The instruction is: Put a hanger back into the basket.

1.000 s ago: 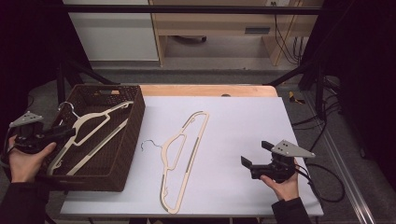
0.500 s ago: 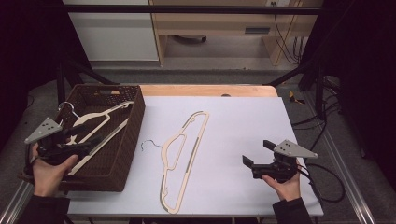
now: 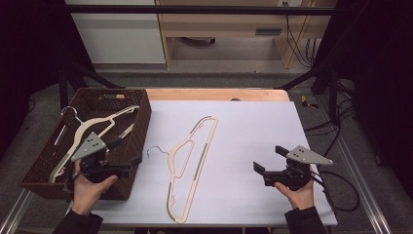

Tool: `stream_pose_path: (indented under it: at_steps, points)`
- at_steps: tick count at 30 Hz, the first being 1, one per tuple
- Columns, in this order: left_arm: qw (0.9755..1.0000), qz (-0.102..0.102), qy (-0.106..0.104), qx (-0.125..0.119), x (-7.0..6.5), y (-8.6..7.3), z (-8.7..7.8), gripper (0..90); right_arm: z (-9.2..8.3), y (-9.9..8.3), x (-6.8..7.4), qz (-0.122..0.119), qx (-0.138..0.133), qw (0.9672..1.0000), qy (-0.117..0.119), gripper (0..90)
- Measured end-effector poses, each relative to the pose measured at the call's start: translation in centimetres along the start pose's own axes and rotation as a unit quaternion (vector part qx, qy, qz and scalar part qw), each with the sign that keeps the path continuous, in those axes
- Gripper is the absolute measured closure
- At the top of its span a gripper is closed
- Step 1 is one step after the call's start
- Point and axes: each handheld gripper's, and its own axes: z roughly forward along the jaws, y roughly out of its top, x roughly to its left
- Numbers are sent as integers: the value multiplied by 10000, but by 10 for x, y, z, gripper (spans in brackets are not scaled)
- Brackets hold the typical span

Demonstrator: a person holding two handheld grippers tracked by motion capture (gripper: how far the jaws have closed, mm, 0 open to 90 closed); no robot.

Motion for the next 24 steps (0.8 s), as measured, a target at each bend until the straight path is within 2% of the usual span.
stream_pose_path:
  at_steps: [5,7,9,16,20,24]
  points:
    - [9996,76,-273,79,-18,-4,10,83,-1,0,-1,4,-43,10000,-10,24]
    - [9993,181,-307,146,-26,-6,15,88,0,-1,-1,-19,-18,10000,-2,24]
    - [9987,203,-402,235,-33,-8,21,91,2,-2,0,-51,16,10000,7,24]
    - [9961,320,-379,735,-47,-24,43,119,1,-2,0,-44,38,10000,30,28]
    - [9948,258,-290,937,-51,-34,51,158,0,-2,1,0,33,10000,13,33]
    - [9918,187,-259,1239,-51,-47,60,182,3,-3,1,-100,138,9999,9,33]
